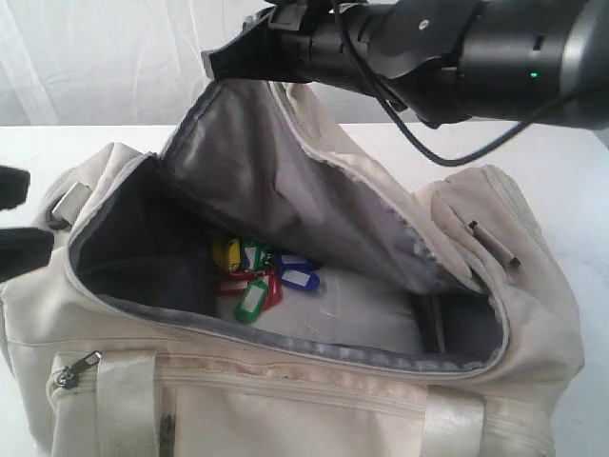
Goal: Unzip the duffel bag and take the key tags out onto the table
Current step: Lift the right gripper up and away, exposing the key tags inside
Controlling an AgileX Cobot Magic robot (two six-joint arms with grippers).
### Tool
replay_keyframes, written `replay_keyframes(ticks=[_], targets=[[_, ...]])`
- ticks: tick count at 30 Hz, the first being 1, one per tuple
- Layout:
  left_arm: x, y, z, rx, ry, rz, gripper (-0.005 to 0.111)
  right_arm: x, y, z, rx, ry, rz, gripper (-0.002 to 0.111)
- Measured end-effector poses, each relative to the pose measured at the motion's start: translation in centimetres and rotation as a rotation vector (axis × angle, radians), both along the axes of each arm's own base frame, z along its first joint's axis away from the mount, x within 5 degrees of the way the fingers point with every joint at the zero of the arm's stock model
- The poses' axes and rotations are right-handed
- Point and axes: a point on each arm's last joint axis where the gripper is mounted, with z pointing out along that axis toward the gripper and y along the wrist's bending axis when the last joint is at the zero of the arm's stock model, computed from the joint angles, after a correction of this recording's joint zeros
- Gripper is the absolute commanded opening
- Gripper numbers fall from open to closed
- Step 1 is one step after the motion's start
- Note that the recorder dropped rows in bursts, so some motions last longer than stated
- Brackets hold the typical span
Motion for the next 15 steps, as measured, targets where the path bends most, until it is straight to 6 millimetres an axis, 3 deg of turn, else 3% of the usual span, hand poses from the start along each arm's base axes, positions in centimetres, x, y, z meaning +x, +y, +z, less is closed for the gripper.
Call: replay_keyframes(ticks=[6,9,12,15], targets=[[-0.4,-0.1,-0.5,0.020,0.054,-0.031,0.051,5.2,-0.3,-2.0,0.186,0.158,-0.144,0.027],[-0.4,-0.1,-0.5,0.021,0.062,-0.035,0.051,7.5,-1.3,-2.7,0.295,0.236,-0.221,0.042],[-0.5,-0.1,-0.6,0.028,0.065,-0.039,0.051,8.8,-2.2,-3.4,0.315,0.298,-0.237,0.059],[-0.5,0.0,-0.7,0.044,0.068,-0.035,0.051,9.2,-2.6,-3.7,0.303,0.355,-0.218,0.063]])
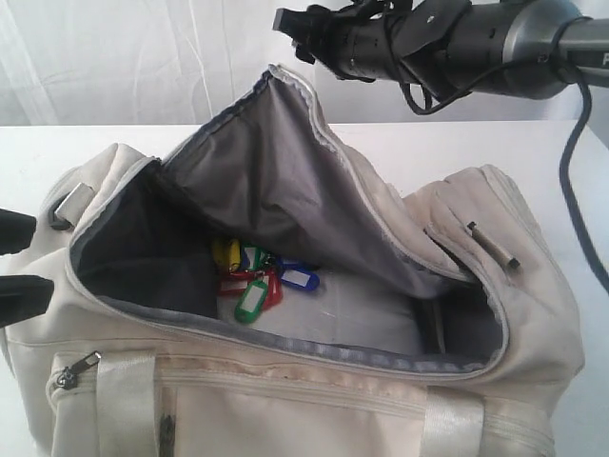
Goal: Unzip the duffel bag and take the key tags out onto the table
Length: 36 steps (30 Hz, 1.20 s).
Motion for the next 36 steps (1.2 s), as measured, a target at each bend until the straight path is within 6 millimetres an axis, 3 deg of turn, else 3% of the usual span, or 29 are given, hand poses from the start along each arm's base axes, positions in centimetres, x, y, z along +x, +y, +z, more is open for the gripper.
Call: replay_keyframes(ticks=[4,8,13,17,21,25,32,36], targets=[[0.1,0.2,-0.3,0.030,0.012,0.015,0.051,-0.1,-0.1,0.3,-0.005,0.062,0.070,0.063],[0.2,0.2,-1.5,0.051,0.047,0.020,0.051,-1.2,-0.1,3.4,-0.051,0.007,0.186,0.059],[0.4,0.3,-3.7,0.072,0.098,0.041,0.051,-5.1,-0.7,9.6,-0.227,-0.199,0.461,0.051],[0.8,0.4,-4.2,0.066,0.087,0.077,0.051,-8.8,-1.3,11.7,-0.310,-0.220,0.707,0.035],[1.2,0.6,-4.0,0.051,0.053,0.115,0.051,-11.8,-1.4,10.5,-0.366,-0.074,0.999,0.018],[1.4,0.7,-3.8,0.041,0.031,0.139,0.051,-13.0,-0.9,8.0,-0.435,0.035,1.116,0.010],[1.5,0.7,-3.8,0.037,0.024,0.146,0.051,-12.0,-0.8,2.2,-0.662,0.236,1.109,0.008],[1.5,0.7,-3.8,0.037,0.024,0.146,0.051,-10.7,-2.2,0.7,-0.858,0.327,0.986,0.008]])
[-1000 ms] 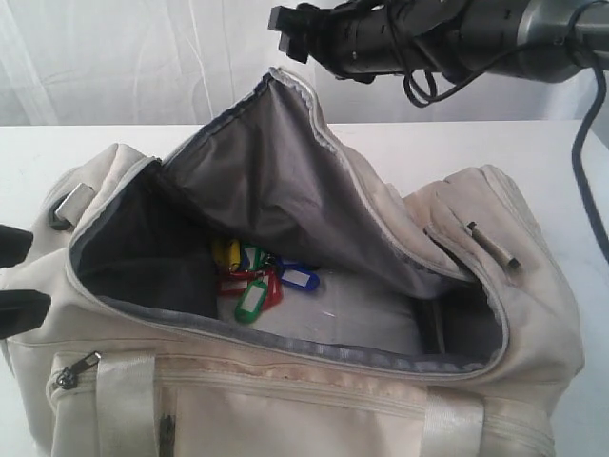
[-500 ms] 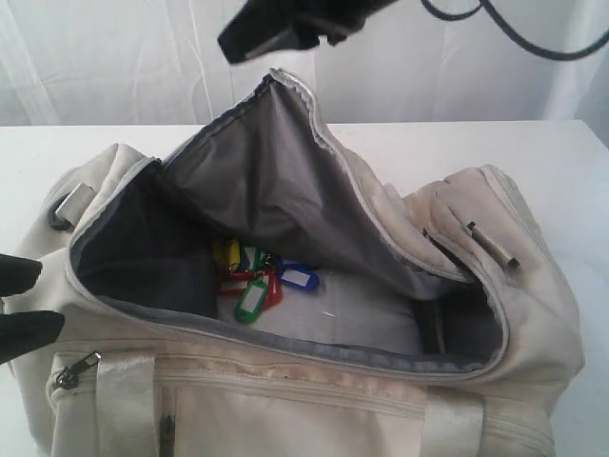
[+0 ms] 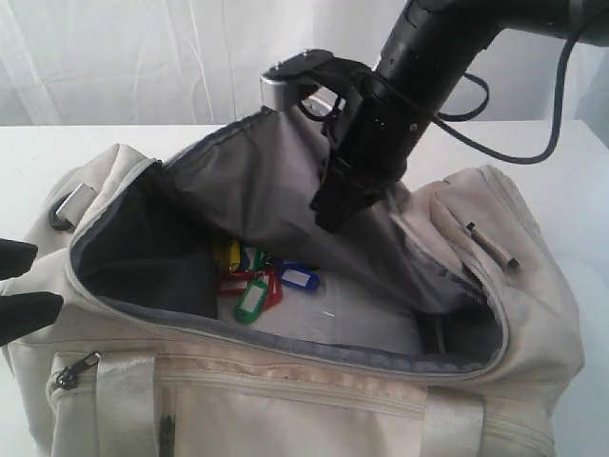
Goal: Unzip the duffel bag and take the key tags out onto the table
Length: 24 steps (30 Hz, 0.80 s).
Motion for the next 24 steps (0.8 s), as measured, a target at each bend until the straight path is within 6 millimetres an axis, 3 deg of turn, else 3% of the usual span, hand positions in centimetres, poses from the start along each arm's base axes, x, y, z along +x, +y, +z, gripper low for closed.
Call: replay_keyframes(ticks=[6,11,14,16,20,21,24], targets=[[0.0,0.0,0.0,0.000,0.000,0.000,0.051,1.7,-1.7,-0.4,-0.188,-0.162,-0.116,0.008],[0.0,0.0,0.0,0.002,-0.001,0.000,0.051,4.9,0.2,-1.8,-0.014,-0.336,-0.299,0.008],[0.0,0.0,0.0,0.008,-0.004,0.002,0.051,4.1,0.3,-1.6,0.012,-0.250,-0.312,0.009],[0.0,0.1,0.0,0.011,-0.005,0.002,0.051,1.7,-0.2,-0.6,-0.024,-0.107,-0.180,0.017],[0.0,0.1,0.0,0.011,-0.005,0.002,0.051,-1.0,-0.8,2.3,0.036,-0.036,-0.067,0.070],[0.0,0.1,0.0,0.011,-0.005,0.002,0.051,-1.5,-1.0,3.1,0.055,-0.043,-0.060,0.076],[0.0,0.1,0.0,0.011,-0.006,0.003,0.051,-2.9,-1.9,5.8,0.114,-0.087,-0.073,0.075]])
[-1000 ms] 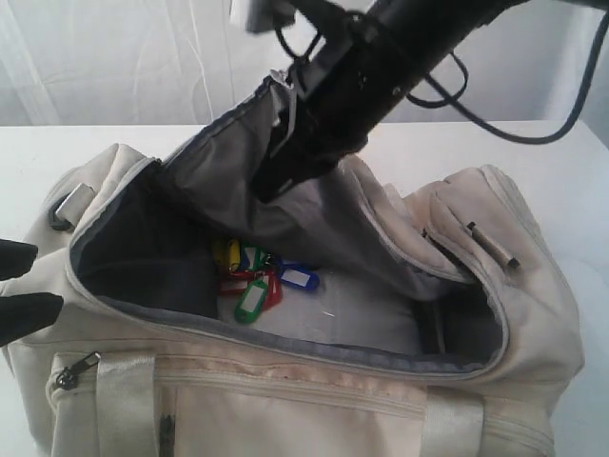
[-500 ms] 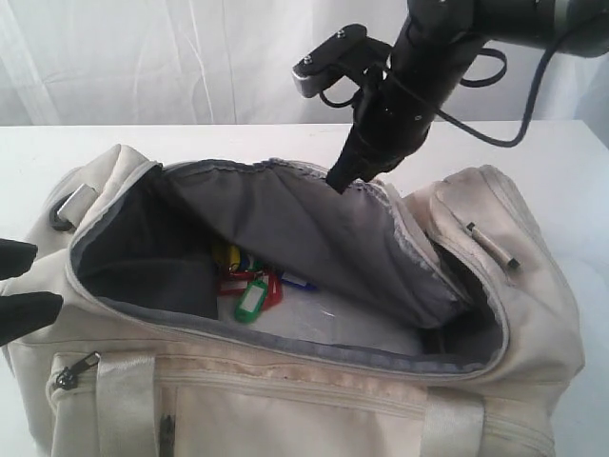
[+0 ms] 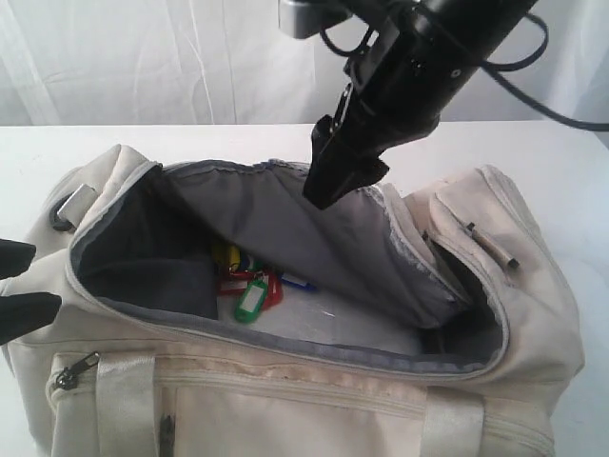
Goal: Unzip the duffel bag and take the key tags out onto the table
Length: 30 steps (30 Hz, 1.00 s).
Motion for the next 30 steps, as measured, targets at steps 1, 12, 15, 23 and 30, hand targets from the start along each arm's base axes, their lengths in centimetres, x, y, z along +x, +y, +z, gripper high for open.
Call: replay_keyframes(ticks=[1,12,15,23,30], targets=[[0.0,0.0,0.0,0.002,-0.001,0.000,0.051,-0.3,-0.4,0.5,-0.002,-0.013,-0.015,0.075],[0.0,0.0,0.0,0.003,-0.001,0.000,0.051,-1.4,-2.4,-0.6,-0.097,0.022,-0.177,0.074],[0.0,0.0,0.0,0.003,-0.001,0.000,0.051,-1.3,-2.5,-2.3,-0.142,0.064,-0.191,0.072],[0.0,0.0,0.0,0.003,-0.002,0.001,0.051,-0.6,-2.1,-5.7,-0.225,0.150,-0.208,0.040],[0.0,0.0,0.0,0.003,-0.002,0.001,0.051,0.3,-1.8,-6.4,-0.227,0.106,-0.217,0.000]])
